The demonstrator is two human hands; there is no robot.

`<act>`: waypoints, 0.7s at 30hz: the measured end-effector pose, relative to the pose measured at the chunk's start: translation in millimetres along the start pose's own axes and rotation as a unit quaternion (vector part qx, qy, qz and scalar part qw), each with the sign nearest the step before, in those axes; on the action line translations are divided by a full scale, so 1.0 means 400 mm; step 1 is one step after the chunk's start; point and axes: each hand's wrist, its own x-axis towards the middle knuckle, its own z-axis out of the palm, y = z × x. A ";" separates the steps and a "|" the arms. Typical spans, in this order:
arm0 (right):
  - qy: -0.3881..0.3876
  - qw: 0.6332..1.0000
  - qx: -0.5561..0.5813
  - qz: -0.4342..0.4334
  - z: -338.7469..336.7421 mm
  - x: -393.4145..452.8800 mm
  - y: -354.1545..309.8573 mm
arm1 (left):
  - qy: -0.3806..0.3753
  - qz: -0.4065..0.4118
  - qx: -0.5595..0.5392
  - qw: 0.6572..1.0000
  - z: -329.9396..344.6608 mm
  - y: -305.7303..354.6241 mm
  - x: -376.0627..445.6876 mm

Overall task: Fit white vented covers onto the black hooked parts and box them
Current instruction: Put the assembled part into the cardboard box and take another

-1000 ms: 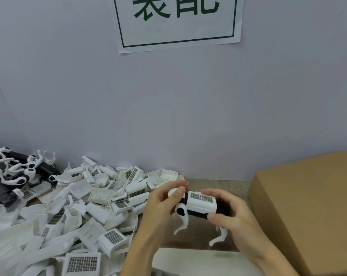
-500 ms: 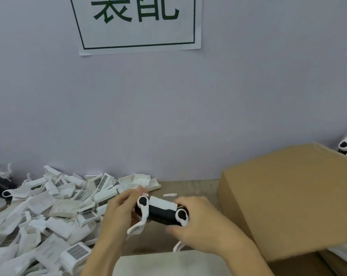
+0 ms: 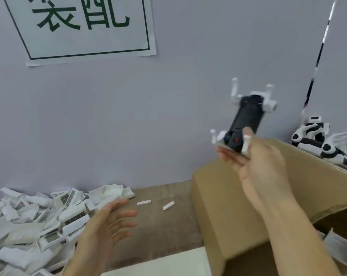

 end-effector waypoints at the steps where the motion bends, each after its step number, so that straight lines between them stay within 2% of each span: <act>1: 0.044 0.998 0.046 -0.027 -0.027 0.010 -0.026 | 0.002 -0.001 0.012 1.000 0.005 -0.002 0.002; 3: 0.085 0.995 0.053 -0.027 -0.081 0.021 -0.058 | 0.008 -0.002 0.037 0.999 0.014 -0.005 0.005; 5: 0.101 0.994 -0.038 0.017 -0.110 0.020 -0.060 | 0.020 -0.001 0.069 0.997 0.022 -0.013 0.005; 7: 0.064 0.987 -0.141 0.053 -0.104 0.010 -0.045 | 0.033 0.007 0.120 0.992 0.025 -0.024 0.005; 10: -0.033 0.970 -0.237 0.054 -0.051 -0.005 0.015 | 0.034 0.031 0.241 0.969 0.039 -0.036 0.002; 14: -0.184 0.922 -0.336 0.065 0.045 -0.045 0.172 | 0.025 0.072 0.430 0.900 0.061 -0.022 -0.015; 16: -0.235 0.889 -0.390 0.053 0.075 -0.083 0.273 | 0.007 0.084 0.498 0.863 0.061 0.012 -0.024; 21: -0.265 0.849 -0.456 0.040 0.081 -0.148 0.451 | -0.043 0.075 0.622 0.778 0.004 0.158 -0.034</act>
